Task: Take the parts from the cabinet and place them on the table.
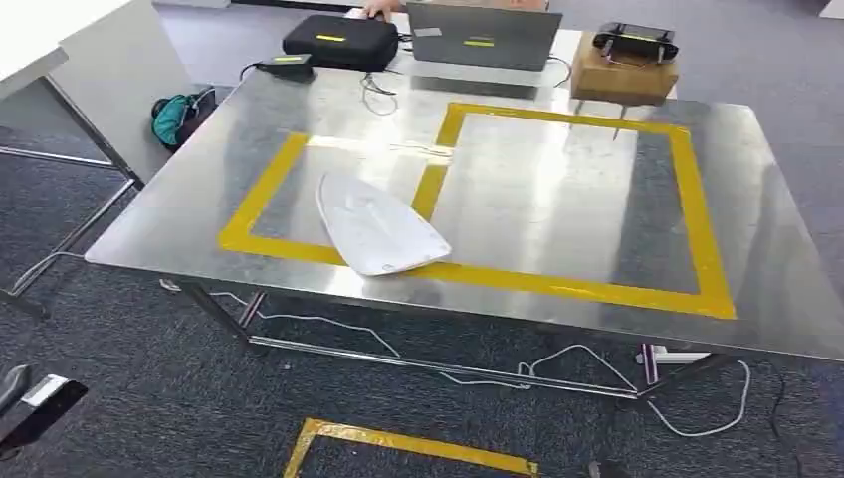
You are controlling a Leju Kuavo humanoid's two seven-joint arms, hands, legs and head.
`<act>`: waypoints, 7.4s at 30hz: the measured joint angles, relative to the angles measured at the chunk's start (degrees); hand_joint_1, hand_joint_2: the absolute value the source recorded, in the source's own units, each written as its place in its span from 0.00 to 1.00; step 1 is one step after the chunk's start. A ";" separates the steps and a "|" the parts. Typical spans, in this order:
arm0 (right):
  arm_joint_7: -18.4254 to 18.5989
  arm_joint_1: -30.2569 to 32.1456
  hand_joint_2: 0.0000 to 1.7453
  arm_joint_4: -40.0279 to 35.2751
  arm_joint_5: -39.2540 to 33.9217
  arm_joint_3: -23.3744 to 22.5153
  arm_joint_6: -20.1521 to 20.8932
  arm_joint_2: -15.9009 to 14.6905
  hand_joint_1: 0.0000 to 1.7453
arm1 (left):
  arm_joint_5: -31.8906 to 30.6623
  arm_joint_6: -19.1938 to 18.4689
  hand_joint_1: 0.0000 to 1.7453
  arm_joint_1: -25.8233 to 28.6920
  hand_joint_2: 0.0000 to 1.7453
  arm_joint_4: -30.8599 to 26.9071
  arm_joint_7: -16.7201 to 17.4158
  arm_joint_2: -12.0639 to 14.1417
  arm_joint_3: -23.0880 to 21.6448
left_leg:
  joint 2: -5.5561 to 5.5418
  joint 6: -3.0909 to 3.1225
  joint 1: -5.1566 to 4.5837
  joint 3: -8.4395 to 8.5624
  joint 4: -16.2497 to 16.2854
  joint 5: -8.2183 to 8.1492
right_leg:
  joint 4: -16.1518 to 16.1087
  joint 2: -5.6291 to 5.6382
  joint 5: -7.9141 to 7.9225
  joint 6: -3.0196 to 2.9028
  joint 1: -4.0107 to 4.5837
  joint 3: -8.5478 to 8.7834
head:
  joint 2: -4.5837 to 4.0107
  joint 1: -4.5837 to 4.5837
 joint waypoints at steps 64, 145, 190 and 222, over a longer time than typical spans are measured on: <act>0.35 0.54 0.00 0.00 -2.32 -2.23 2.80 -1.83 0.00 | -9.62 2.49 0.00 -2.79 0.00 4.09 8.41 -5.11 -8.68 | -3.04 0.17 -0.48 0.04 0.20 -0.18 | 11.77 1.34 -4.12 -0.39 -0.12 -6.45 | 0.00 -0.26; 2.16 -1.73 0.00 -0.37 3.45 -1.55 -2.45 1.29 0.00 | 4.07 13.51 0.00 -15.44 0.00 56.59 -16.66 -10.23 24.04 | -1.55 -3.17 -0.10 -4.45 9.86 -2.55 | -6.50 -1.93 7.10 -3.23 -0.20 0.52 | 0.00 -1.42; -0.37 0.15 0.00 -0.44 5.03 0.33 -5.60 2.58 0.00 | 35.10 -22.12 0.00 -18.78 0.00 74.18 -19.04 -8.35 49.49 | -3.80 -0.12 -0.22 0.81 -0.41 0.22 | 10.64 1.19 -1.01 -0.17 -0.14 -6.87 | 0.00 -0.53; -0.96 0.58 0.00 -0.42 3.85 -0.79 -6.60 3.08 0.00 | 31.93 -12.76 0.00 -19.04 0.00 74.90 -18.62 -11.39 50.88 | -4.52 0.15 -0.12 1.26 -0.61 0.42 | 5.87 1.35 2.31 -0.04 -0.32 -4.67 | 0.00 -0.68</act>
